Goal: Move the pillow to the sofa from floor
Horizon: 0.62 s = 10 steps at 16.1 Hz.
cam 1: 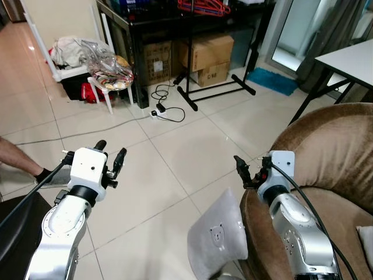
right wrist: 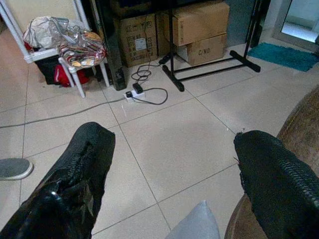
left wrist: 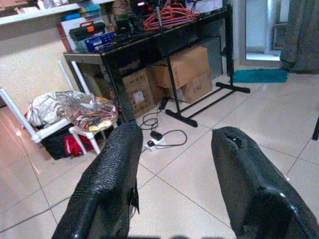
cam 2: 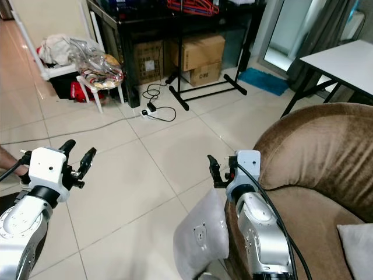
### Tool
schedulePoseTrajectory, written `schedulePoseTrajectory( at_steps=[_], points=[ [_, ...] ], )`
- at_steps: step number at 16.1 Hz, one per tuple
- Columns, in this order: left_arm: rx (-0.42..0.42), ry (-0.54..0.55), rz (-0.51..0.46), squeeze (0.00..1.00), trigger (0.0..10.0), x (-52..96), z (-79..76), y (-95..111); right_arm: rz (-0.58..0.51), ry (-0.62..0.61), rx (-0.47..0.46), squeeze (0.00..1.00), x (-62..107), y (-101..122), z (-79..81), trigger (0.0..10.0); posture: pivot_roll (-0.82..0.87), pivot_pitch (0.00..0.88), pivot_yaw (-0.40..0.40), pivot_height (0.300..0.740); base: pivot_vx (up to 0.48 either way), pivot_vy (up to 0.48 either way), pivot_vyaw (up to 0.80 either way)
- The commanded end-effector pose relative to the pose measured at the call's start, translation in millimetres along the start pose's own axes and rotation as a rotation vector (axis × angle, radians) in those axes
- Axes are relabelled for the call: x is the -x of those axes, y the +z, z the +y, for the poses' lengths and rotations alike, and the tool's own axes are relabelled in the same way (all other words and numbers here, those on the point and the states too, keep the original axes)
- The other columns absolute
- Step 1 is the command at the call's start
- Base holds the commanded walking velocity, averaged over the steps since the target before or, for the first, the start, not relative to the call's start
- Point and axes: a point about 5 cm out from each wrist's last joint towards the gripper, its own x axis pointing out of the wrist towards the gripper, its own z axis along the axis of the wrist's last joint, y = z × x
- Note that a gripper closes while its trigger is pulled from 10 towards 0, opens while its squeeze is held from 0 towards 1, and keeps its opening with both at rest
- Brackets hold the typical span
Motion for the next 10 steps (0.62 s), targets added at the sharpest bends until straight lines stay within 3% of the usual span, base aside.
schedulePoseTrajectory(
  at_steps=[1,10],
  points=[
    [0.004,0.009,-0.008,0.0,10.0,-0.5,-0.1,1.0,0.004,-0.015,0.001,0.0,1.0,-2.8,-2.5,10.0,0.01,0.0,-0.018,0.665,0.0,0.0,0.0],
    [0.025,0.04,-0.04,0.0,10.0,-0.7,0.2,5.0,0.008,0.008,0.037,0.0,0.0,-2.9,0.8,10.0,0.01,0.0,-0.025,0.586,0.0,0.0,0.0]
  ],
)
